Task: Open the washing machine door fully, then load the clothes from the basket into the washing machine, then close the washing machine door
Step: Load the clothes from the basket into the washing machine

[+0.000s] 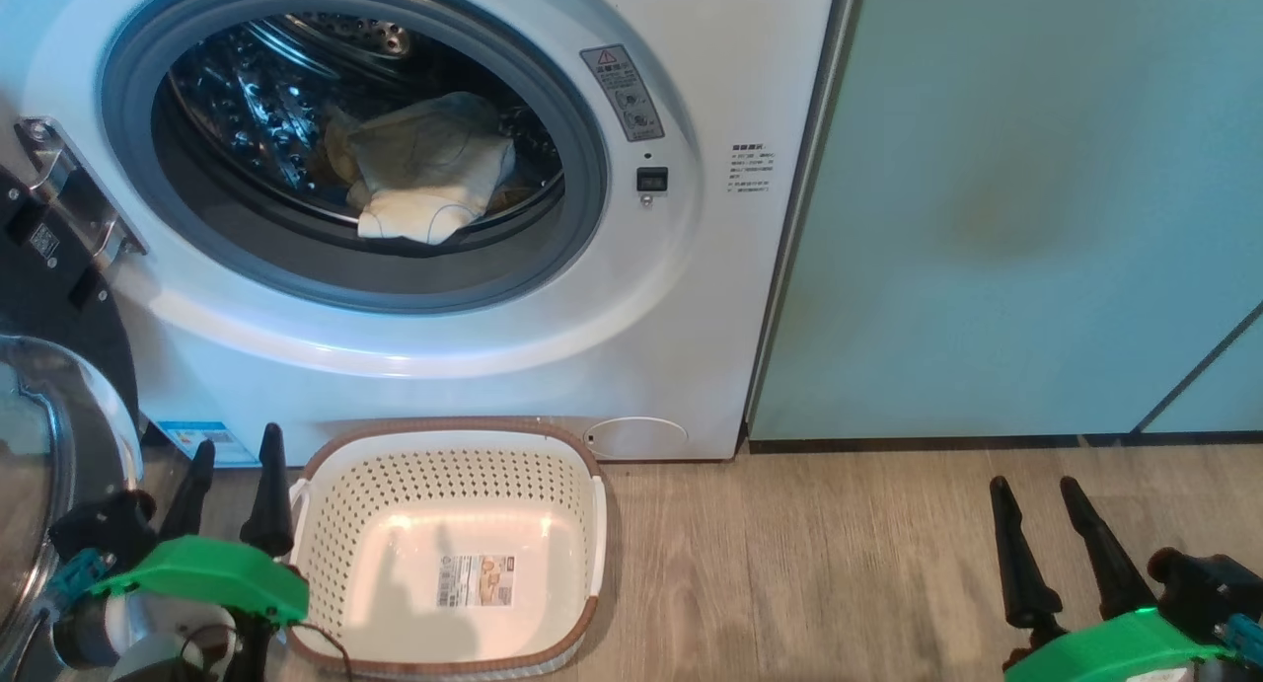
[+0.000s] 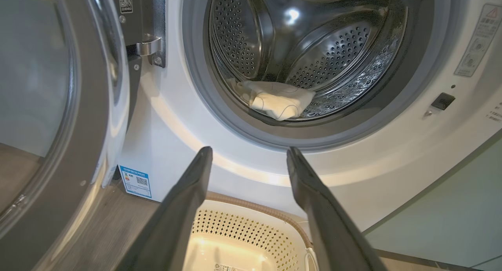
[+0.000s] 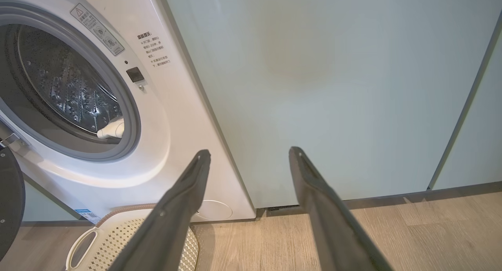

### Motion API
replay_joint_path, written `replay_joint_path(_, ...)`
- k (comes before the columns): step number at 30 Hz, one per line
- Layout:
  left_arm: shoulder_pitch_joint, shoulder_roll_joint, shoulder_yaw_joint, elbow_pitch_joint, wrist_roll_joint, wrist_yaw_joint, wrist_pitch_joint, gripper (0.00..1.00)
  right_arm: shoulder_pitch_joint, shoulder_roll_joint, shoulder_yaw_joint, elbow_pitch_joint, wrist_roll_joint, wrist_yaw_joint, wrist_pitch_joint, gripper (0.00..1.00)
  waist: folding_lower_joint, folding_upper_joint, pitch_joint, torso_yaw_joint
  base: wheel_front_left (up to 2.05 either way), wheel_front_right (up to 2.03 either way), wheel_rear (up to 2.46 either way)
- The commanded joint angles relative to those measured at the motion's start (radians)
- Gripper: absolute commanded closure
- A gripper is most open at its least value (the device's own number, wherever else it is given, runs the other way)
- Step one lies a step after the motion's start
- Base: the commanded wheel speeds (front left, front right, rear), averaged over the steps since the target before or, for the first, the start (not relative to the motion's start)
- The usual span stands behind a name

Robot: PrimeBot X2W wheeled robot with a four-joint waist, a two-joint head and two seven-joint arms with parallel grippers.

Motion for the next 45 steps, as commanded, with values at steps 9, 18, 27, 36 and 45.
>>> replay_joint_path(9, -0.015, 0.026, 0.034, -0.046, -0.002, -0.001, -0.003, 0.00, -0.023, -0.009, 0.014, -0.036, 0.008, -0.003, -0.007, 0.00, 0.0001, -0.0001, -0.004, 0.004, 0.00, 0.00, 0.00)
replay_joint_path(18, -0.001, 0.022, 0.016, -0.055, -0.009, -0.001, -0.003, 0.00, -0.029, -0.019, 0.017, -0.034, 0.007, -0.003, -0.007, 0.00, 0.0001, -0.0001, -0.014, 0.012, 0.00, 0.00, 0.00)
replay_joint_path(27, 0.009, 0.010, 0.001, -0.054, -0.010, -0.001, -0.003, 0.00, -0.039, -0.025, 0.030, -0.026, 0.007, -0.003, -0.007, 0.00, 0.0001, -0.0001, -0.024, 0.022, 0.00, 0.00, 0.00)
replay_joint_path(36, 0.016, 0.011, 0.001, -0.056, -0.009, -0.001, -0.003, 0.00, -0.045, -0.030, 0.033, -0.024, 0.010, -0.003, -0.007, 0.00, 0.0001, -0.0001, -0.032, 0.033, 0.00, 0.00, 0.00)
replay_joint_path(45, 0.022, 0.012, 0.006, -0.072, -0.013, -0.001, -0.003, 0.00, -0.039, -0.031, 0.034, -0.026, 0.011, -0.003, -0.007, 0.00, 0.0001, -0.0001, -0.034, 0.028, 0.00, 0.00, 0.00)
